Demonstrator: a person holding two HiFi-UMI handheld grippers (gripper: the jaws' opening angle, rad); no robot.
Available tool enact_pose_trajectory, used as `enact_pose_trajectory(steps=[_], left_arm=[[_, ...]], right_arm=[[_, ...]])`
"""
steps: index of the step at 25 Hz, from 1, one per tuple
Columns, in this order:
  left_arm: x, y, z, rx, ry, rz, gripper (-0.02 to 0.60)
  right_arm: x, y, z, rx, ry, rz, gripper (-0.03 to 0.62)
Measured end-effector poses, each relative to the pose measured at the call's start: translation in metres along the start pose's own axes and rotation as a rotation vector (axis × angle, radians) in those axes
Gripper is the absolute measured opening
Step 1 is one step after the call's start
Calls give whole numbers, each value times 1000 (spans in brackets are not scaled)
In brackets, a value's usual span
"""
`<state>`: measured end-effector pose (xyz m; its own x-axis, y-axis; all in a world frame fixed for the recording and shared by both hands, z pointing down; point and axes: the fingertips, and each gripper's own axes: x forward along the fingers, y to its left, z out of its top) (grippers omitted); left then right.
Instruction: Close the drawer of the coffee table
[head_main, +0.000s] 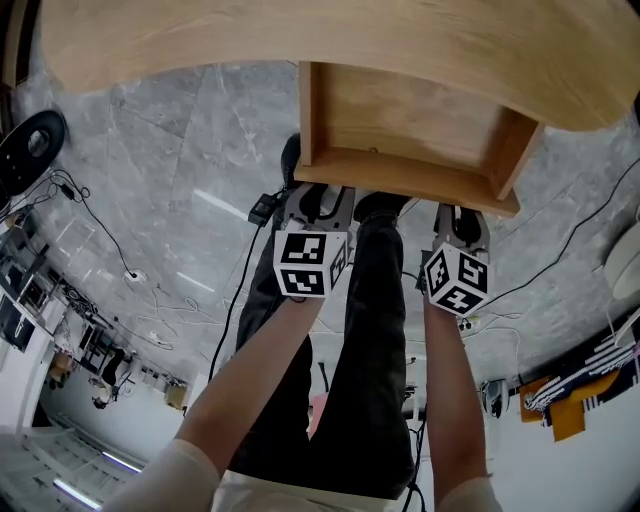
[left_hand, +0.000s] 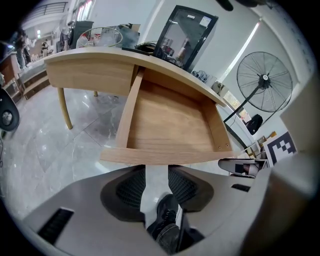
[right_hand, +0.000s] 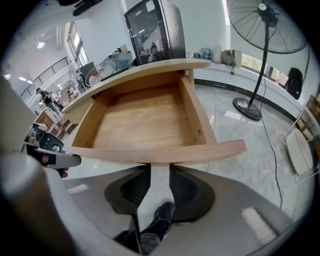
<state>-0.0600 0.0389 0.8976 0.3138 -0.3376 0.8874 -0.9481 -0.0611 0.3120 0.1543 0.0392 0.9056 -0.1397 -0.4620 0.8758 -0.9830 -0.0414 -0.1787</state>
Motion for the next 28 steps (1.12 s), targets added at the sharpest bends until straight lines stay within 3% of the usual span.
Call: enact_pose_trajectory(steps=[28], left_arm=[[-12, -7, 70, 19, -162, -13, 143]], right_arm=[[-8, 10, 69, -40, -173, -12, 126]])
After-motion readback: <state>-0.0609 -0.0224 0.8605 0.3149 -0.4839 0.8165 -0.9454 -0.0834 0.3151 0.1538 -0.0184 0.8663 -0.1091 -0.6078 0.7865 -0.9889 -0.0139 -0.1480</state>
